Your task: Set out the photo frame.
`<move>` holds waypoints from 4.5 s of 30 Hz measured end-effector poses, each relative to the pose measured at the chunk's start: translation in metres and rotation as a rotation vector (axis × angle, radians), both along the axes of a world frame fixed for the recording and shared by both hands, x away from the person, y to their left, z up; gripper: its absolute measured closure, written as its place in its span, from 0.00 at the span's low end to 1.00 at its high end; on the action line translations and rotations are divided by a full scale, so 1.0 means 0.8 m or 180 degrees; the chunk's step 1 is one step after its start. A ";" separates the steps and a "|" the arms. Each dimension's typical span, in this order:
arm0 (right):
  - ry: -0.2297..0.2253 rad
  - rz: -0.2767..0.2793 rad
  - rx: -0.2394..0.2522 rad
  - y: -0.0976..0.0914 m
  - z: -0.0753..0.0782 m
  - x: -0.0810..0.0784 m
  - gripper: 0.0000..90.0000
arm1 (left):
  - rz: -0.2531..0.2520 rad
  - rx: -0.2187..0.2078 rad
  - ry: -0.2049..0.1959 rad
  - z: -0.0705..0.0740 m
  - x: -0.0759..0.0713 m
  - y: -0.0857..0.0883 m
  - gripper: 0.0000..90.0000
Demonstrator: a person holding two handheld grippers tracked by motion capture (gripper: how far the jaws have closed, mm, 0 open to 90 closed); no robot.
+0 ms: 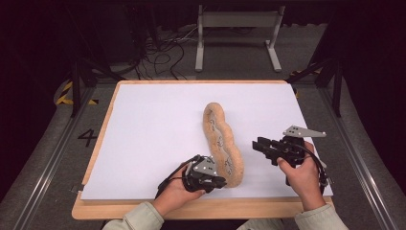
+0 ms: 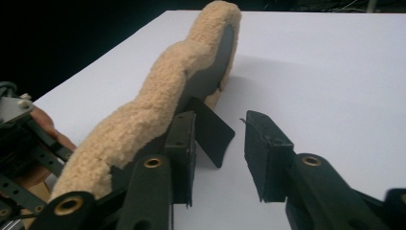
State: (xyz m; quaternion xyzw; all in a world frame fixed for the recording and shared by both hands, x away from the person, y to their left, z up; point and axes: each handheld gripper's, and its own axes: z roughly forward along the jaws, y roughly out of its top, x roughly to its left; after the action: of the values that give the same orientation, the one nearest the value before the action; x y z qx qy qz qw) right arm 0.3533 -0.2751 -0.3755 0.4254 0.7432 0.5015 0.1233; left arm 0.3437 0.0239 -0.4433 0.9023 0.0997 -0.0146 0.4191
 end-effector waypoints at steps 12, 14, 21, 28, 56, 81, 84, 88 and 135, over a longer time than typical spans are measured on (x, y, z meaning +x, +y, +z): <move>0.0143 0.0134 -0.0198 0.048 0.034 0.016 0.56 | 0.0512 -0.0179 -0.0036 0.011 0.012 0.067 0.82; 0.0190 0.0136 -0.0214 0.058 0.035 0.022 0.53 | 0.0593 -0.0184 -0.0053 0.012 0.015 0.077 0.81; 0.0517 0.0137 -0.0395 0.093 0.034 0.057 0.44 | 0.0887 -0.0204 -0.0038 0.009 0.024 0.107 0.70; 0.0737 0.0094 -0.0557 0.113 0.030 0.078 0.43 | 0.1069 -0.0240 0.0040 0.005 0.030 0.123 0.65; 0.1493 -0.0403 -0.0860 0.155 0.013 0.105 0.72 | 0.1128 -0.0219 -0.0011 0.004 0.032 0.132 0.64; 0.1116 0.0017 -0.0996 0.137 0.053 0.105 0.74 | 0.1462 -0.0355 -0.0029 0.012 0.039 0.170 0.62; 0.0959 0.0206 -0.1152 0.137 0.061 0.106 0.74 | 0.1523 -0.0367 -0.0035 0.012 0.040 0.176 0.62; 0.0868 0.0471 -0.1359 0.136 0.071 0.108 0.74 | 0.1593 -0.0358 -0.0048 0.012 0.039 0.184 0.62; 0.0281 0.2707 -0.1800 0.154 0.056 0.139 0.74 | 0.1882 -0.0339 -0.0032 0.005 0.035 0.218 0.61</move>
State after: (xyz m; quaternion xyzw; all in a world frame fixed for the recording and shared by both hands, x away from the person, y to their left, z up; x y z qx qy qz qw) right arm 0.4646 -0.1516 -0.3307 0.0562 0.9617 0.2681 -0.0129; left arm 0.3719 0.1981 -0.4396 0.8110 0.3551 0.1073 0.4525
